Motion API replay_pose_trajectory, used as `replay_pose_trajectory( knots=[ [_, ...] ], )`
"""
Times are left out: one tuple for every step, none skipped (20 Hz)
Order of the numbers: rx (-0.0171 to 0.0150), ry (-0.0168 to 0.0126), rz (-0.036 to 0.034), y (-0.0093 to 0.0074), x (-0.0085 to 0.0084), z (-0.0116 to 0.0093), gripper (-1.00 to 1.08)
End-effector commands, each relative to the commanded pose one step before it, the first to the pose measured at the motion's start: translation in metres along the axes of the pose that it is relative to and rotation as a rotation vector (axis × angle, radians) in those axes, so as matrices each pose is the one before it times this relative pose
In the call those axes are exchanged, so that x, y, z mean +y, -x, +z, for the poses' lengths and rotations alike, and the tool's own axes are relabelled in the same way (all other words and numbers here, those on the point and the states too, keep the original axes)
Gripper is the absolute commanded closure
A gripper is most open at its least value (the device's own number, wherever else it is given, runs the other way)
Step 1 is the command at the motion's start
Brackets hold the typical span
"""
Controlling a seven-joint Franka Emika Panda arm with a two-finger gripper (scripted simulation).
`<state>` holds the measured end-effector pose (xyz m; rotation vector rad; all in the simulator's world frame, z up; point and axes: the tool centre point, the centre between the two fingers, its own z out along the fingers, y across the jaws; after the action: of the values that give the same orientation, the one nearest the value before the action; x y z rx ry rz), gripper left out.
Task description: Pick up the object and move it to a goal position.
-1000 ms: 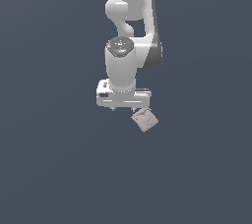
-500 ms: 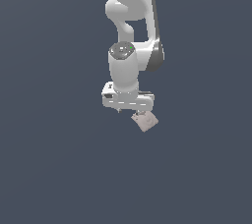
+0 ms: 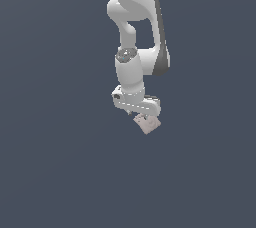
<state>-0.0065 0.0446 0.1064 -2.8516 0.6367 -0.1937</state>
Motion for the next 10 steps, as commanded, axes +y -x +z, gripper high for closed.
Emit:
replay_pose_trajectory(
  knots=[
    [0.01943, -0.03023, 0.07508, 0.00645, -0.00312, 0.00619, -0.6],
    [0.00723, -0.01159, 0.02968, 0.00271, -0.00081, 0.00217, -0.6],
    [0.00717, -0.01132, 0.02987, 0.00274, -0.00058, 0.00202, -0.6],
    [0.00714, -0.01104, 0.03004, 0.00276, -0.00036, 0.00186, -0.6],
    [0.00712, -0.01076, 0.03019, 0.00276, -0.00013, 0.00171, -0.6],
    [0.00711, -0.01048, 0.03033, 0.00275, 0.00008, 0.00155, -0.6],
    [0.00712, -0.01021, 0.03046, 0.00273, 0.0003, 0.00139, -0.6],
    [0.00715, -0.00994, 0.03056, 0.0027, 0.00051, 0.00122, -0.6],
    [0.00719, -0.00968, 0.03064, 0.00266, 0.00072, 0.00106, -0.6],
    [0.00724, -0.00942, 0.03071, 0.0026, 0.00092, 0.00089, -0.6]
  ],
)
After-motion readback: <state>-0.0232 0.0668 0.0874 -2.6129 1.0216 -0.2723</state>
